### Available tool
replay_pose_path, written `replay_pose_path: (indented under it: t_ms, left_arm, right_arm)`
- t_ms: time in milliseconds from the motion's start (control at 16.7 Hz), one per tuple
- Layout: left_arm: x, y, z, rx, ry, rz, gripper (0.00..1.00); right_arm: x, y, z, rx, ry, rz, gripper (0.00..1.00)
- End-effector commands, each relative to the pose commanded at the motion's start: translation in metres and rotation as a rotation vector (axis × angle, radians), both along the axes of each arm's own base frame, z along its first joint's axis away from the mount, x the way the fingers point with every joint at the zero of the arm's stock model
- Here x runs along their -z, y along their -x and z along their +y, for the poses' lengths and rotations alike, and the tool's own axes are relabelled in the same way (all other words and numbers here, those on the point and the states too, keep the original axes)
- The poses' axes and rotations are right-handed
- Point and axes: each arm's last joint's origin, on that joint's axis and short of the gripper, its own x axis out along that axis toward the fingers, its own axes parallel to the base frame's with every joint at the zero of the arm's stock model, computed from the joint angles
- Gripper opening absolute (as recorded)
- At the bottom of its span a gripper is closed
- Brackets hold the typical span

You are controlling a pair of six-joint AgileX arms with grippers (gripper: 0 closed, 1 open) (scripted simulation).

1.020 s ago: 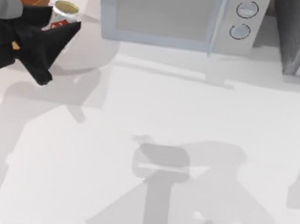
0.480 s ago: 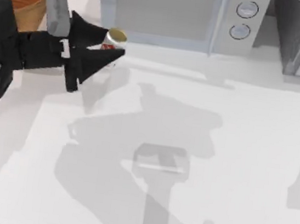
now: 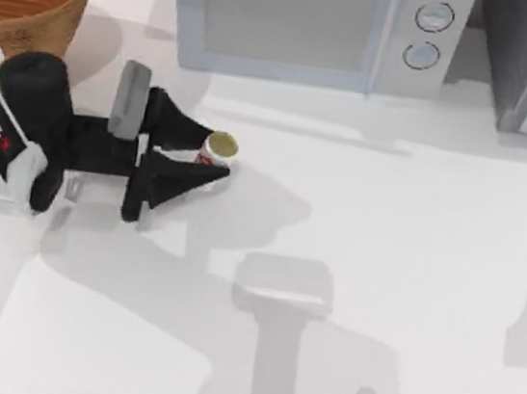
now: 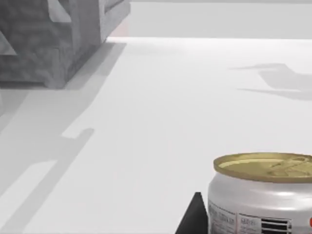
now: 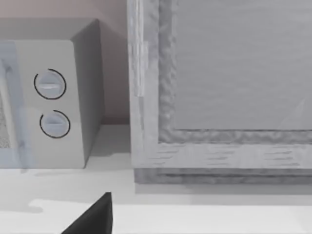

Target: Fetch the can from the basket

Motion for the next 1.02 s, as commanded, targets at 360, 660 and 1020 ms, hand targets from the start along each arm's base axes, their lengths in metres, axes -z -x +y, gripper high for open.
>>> replay_pose_path:
  t_ms: [360,660,1020]
  left_arm:
    - [0.0127,-0.0005,-0.0011,0.03,0.002,0.001,0.0]
    - [0.0127,-0.0005,-0.0011,0.03,0.002,0.001,0.23]
    - [0.0127,-0.0005,-0.0011,0.03,0.002,0.001,0.68]
  right_arm:
    - [0.0,0.0,0.0,0.0,0.0,0.0,1.0]
    - [0.0,0.0,0.0,0.0,0.0,0.0,1.0]
    - [0.0,0.0,0.0,0.0,0.0,0.0,1.0]
